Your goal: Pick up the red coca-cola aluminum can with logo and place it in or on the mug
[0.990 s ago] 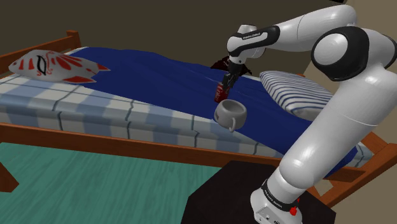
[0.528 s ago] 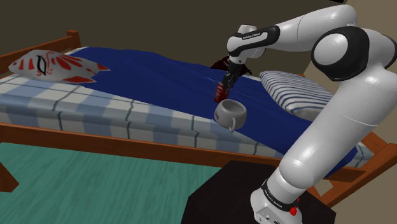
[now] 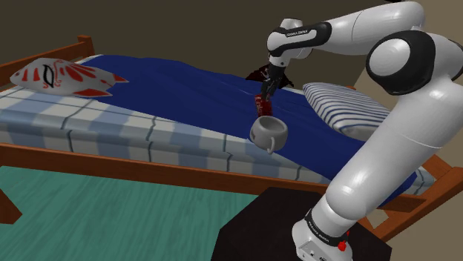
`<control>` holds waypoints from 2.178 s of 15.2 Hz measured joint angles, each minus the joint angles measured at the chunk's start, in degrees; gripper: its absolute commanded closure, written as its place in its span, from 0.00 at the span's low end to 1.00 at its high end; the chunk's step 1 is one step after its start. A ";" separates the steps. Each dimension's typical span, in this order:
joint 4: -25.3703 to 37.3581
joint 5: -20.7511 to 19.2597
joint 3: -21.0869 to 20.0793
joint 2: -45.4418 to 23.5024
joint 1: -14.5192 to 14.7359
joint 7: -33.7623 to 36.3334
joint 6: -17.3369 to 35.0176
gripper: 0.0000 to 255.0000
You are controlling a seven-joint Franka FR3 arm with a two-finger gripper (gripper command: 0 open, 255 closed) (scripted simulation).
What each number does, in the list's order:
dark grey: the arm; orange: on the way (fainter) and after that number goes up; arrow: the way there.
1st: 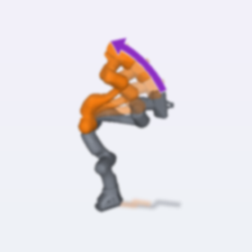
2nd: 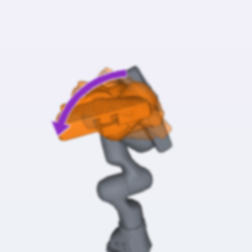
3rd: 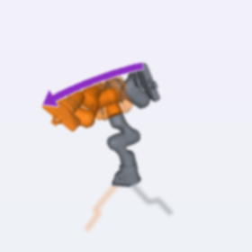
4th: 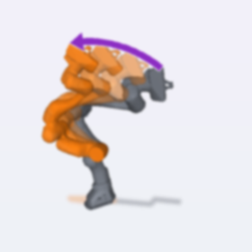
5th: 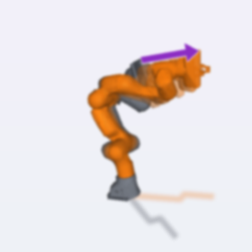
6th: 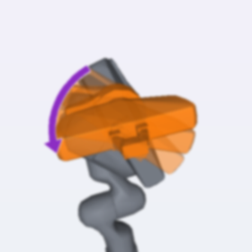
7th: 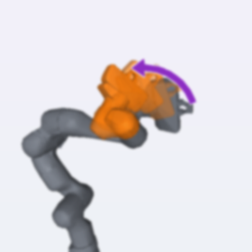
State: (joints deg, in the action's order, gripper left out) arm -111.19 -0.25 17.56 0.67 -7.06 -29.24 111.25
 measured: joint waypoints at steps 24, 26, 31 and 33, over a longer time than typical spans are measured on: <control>18.81 0.07 0.04 -0.20 -0.04 -0.15 -18.63 1.00; 18.48 -0.25 -0.14 0.86 0.14 0.22 -19.33 1.00; 9.54 -2.74 -2.30 10.65 1.44 3.97 -19.87 1.00; 6.09 -3.54 -3.48 14.92 1.79 5.66 -20.64 1.00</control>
State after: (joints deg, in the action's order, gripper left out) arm -105.10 -3.80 14.08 15.59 -5.27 -23.58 90.61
